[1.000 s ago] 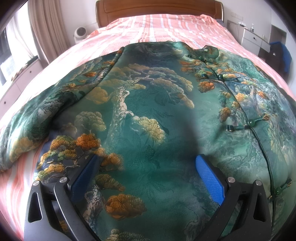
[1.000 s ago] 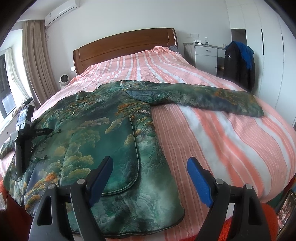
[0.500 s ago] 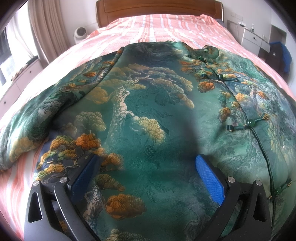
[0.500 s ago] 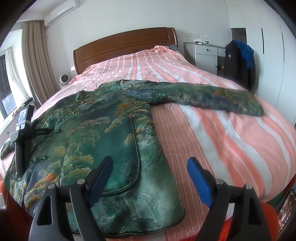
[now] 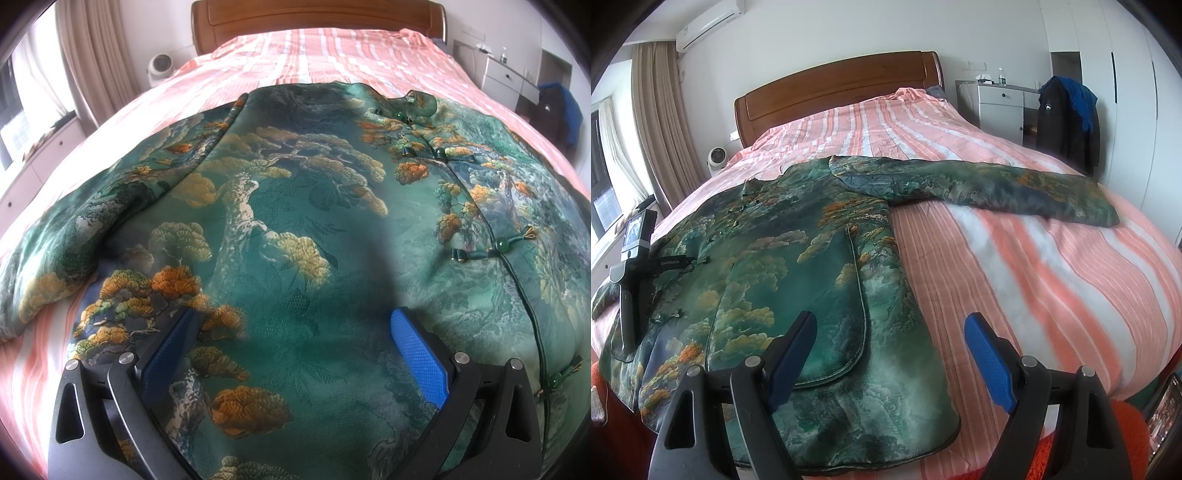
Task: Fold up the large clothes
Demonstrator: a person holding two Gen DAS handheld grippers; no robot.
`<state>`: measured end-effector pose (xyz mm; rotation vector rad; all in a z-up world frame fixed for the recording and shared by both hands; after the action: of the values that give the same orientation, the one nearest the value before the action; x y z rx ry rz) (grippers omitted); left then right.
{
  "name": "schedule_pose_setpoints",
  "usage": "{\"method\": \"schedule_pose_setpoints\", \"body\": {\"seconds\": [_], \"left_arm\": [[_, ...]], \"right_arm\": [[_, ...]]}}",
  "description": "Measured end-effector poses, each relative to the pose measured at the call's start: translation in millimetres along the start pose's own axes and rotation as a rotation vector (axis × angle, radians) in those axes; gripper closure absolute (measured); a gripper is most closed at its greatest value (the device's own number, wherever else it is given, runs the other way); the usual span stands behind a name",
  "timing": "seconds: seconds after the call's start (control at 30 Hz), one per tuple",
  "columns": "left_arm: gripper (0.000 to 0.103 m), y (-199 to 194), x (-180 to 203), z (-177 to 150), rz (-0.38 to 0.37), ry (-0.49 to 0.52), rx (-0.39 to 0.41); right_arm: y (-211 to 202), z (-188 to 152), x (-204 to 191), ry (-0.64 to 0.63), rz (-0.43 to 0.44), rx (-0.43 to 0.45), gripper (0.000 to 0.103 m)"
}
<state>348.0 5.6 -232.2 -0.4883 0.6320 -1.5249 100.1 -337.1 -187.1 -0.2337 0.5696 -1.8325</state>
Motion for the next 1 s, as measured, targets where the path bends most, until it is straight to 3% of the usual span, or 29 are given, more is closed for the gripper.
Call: {"method": "schedule_pose_setpoints", "body": {"seconds": [1.0], "left_arm": [[0.000,0.3,-0.1,0.0,0.000,0.000,0.000]], "right_arm": [[0.5,-1.3,2.3,0.011,0.004,-0.010,0.022]]}}
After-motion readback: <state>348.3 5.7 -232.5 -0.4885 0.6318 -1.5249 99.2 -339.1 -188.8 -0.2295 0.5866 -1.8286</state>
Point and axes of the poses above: each gripper's, at about its wrist camera, not at the fingertips, and y roughly the way its jaws point, x to its right, z to its top, the point moved 7 cm from there along y, roughly the way its jaws point, and after that the axes turned 11 degrees about x, right-handed, at the moved point
